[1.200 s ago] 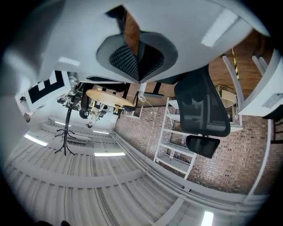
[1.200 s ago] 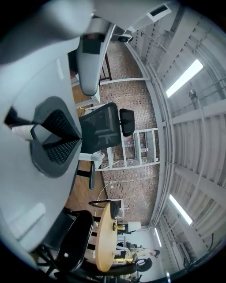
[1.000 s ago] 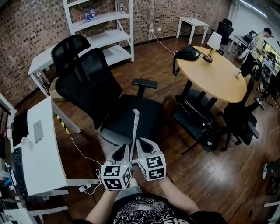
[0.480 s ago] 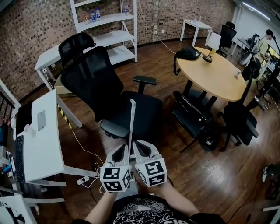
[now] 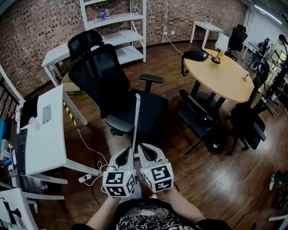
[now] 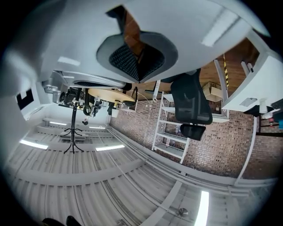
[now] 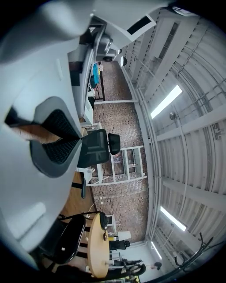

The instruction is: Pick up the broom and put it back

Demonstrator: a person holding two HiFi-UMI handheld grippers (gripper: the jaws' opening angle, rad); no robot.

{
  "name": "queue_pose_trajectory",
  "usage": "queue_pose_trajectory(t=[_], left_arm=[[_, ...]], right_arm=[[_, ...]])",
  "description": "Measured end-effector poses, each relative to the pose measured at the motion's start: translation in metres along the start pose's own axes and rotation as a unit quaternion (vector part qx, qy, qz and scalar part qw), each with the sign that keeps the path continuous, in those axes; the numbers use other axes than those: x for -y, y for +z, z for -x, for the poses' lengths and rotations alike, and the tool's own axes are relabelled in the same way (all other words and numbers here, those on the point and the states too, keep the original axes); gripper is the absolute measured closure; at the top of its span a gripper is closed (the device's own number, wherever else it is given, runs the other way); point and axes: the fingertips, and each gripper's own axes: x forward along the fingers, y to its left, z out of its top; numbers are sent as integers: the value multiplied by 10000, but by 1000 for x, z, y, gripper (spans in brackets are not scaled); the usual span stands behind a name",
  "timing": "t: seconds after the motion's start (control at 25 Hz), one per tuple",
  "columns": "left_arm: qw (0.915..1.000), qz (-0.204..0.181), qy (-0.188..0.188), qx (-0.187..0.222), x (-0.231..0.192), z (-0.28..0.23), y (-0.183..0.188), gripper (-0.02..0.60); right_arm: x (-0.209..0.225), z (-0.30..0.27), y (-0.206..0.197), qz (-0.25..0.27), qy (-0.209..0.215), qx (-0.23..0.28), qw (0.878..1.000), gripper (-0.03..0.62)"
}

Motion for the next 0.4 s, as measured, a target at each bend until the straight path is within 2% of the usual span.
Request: queue_pose_trajectory(t=[0.4], left_arm=[[10000,-55,-51,31,13,17,-3,577]], right_arm=[[-8,21,-2,-42,-4,89,10000,594]])
